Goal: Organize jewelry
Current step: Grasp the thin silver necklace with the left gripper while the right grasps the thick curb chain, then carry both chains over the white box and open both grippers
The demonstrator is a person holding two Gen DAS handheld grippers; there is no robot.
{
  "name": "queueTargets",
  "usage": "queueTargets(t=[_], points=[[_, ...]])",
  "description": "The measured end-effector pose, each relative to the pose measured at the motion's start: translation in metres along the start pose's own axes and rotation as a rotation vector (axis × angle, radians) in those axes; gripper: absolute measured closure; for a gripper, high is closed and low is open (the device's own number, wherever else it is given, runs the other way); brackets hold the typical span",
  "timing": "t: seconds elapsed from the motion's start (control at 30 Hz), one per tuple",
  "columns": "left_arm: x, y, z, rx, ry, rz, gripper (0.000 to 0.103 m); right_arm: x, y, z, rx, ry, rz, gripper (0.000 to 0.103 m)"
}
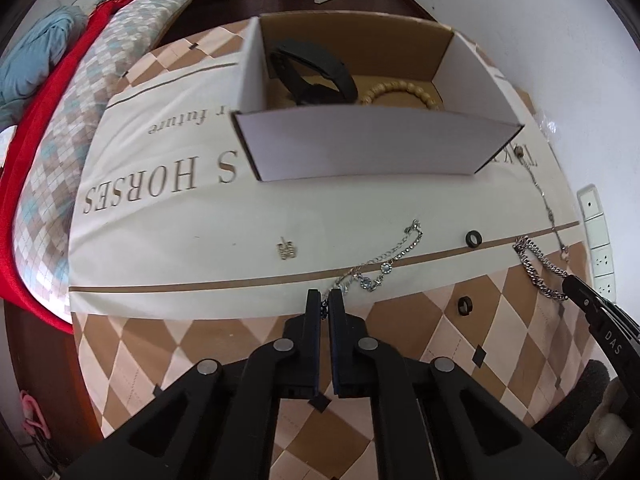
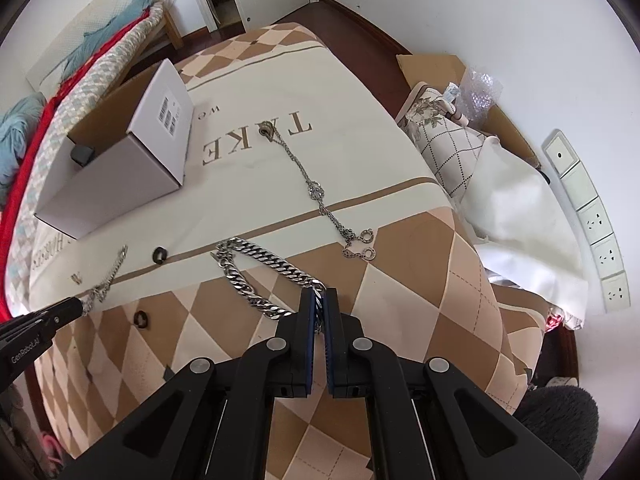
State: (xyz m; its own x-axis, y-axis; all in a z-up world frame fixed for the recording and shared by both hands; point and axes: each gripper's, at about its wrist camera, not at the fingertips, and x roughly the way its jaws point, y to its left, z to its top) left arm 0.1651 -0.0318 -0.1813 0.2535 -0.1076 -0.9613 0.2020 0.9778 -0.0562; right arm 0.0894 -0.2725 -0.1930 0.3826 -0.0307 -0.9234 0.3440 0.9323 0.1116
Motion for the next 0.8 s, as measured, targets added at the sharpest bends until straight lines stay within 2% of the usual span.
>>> queueTargets(t=[0.4, 0.8], points=[[-0.060, 0.024, 0.011, -0.051, -0.109, -0.079, 0.102, -0.043, 0.017, 0.015, 0.004, -0.065, 0.099, 0.099], [-0.136, 0.015, 0.042, 0.007, -0.257, -0.138, 0.102, -0.086, 0.044, 0.045, -0.050, -0.127, 0.208, 0.099]])
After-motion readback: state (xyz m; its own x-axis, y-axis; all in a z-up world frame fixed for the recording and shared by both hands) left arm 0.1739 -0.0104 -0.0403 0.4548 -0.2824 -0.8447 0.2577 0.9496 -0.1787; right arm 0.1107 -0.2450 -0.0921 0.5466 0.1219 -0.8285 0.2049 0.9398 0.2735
